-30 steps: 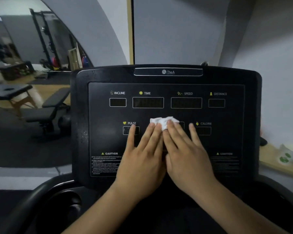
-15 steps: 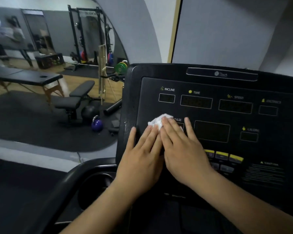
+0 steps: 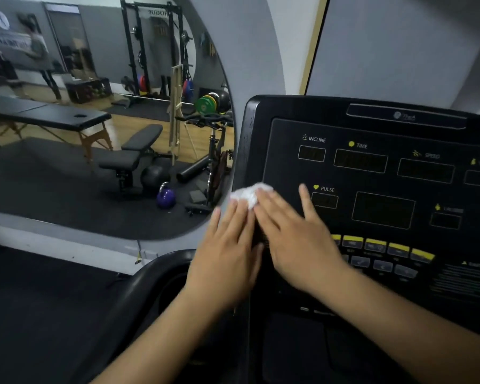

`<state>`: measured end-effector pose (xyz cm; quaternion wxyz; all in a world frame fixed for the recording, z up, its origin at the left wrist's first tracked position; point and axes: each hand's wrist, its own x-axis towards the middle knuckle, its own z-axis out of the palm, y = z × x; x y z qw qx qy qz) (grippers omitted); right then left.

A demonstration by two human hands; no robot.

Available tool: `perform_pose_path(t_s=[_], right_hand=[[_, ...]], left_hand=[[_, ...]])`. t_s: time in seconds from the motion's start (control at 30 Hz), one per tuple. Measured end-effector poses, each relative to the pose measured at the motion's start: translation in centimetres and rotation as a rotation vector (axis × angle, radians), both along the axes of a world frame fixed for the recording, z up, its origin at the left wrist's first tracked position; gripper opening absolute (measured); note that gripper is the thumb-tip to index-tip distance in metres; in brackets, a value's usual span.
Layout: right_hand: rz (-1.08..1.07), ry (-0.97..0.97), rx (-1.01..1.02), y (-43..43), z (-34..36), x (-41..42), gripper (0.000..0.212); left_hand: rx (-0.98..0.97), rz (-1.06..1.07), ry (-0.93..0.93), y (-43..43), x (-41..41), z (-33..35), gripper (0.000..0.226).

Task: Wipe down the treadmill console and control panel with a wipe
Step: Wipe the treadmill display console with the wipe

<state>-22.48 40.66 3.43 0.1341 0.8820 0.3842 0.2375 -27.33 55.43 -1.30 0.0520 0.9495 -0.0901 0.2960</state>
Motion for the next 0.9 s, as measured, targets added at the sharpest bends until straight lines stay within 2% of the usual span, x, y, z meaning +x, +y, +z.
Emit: perform_pose_path(t_s=[0.2,0.33,0.47,0.53,0.63,0.77,0.9], right_hand=[[-0.15,-0.051,0.131,2.7,5.2,3.0,0.065],[-0.076,-0.003,0.194,1.9,-0.1,-0.1,0.07],[-0.046,0.088,0.094,0.7,-4.6,-3.4,0.073],[-0.067,0.047,0.079,1.2,-3.0,-2.5,0.069],[-0.165,-0.026,0.108,2.2,2.2,0.3,0.071],[-0.26,-0.09,0.15,2.8,9.0,4.0,0.068],[-0.282,-0.102,0.127,2.7,10.1,4.8,0.071]], left_hand=[[-0.063,-0.053,-0.067,2.3,5.1,7.2,0.057],[-0.106,-0.166,-0.034,2.7,1.6,3.3,0.047],[-0.025,-0.239,0.07,3.9,-1.6,-1.4,0.048],[-0.018,-0.237,0.022,4.0,-0.1,-0.4,0.046],[-0.018,-0.219,-0.017,3.7,3.8,5.0,0.042],[0.028,-0.167,-0.066,3.4,8.1,13.2,0.053],[0.064,-0.174,-0.078,3.7,9.3,14.8,0.048]])
